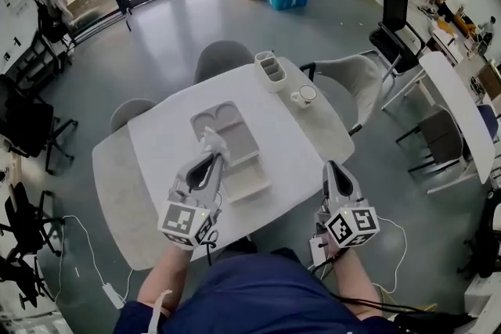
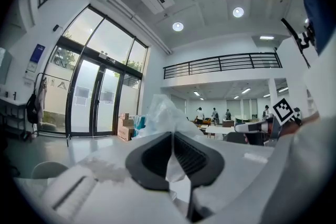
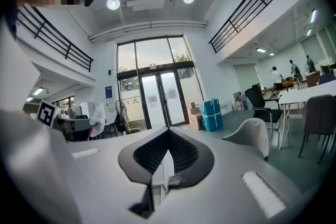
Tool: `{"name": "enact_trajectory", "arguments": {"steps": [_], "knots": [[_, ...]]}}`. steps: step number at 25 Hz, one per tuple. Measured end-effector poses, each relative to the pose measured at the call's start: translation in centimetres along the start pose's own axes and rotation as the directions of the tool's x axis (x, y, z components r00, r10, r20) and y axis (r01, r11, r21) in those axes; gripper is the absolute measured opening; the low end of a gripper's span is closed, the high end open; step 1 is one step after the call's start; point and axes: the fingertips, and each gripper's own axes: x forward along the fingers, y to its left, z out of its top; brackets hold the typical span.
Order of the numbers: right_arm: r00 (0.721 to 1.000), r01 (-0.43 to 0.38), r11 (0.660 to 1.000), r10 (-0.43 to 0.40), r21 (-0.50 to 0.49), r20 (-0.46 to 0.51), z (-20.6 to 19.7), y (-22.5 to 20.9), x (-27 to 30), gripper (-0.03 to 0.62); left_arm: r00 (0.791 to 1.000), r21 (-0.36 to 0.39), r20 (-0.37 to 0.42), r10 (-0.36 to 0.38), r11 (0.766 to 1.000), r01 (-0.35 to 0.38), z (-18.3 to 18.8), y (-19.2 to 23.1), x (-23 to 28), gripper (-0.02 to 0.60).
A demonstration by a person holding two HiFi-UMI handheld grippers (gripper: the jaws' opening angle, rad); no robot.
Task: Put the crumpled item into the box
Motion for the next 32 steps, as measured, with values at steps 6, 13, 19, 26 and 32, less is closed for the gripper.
{"name": "enact_trajectory", "arguments": {"steps": [6,13,19,26,32], "knots": [[0.997,-0.052,0.998,0.051,-0.021,-0.059,-1.1,1.8,5.0,0.002,0.999,-0.036,-0.025,0.047,0.998,-0.048,-1.2,3.8,0.3,0.015],[0.978,-0.168,0.986,0.165,-0.010,-0.127,-2.7,2.1,9.5,0.002,0.983,-0.050,-0.068,0.168,0.984,-0.172,-2.7,5.9,0.2,0.015],[0.952,-0.260,0.965,0.261,0.029,-0.160,-3.7,1.4,12.8,0.002,0.959,-0.055,-0.106,0.263,0.961,-0.270,-3.7,4.9,-0.1,0.015],[0.916,-0.343,0.937,0.349,0.067,-0.195,-5.5,2.1,14.7,0.002,0.927,-0.035,-0.150,0.343,0.936,-0.352,-5.0,4.0,-1.5,0.015],[0.894,-0.385,0.920,0.392,0.078,-0.217,-6.7,2.9,15.1,0.002,0.908,-0.029,-0.200,0.368,0.924,-0.381,-7.1,4.1,-2.2,0.015]]}}
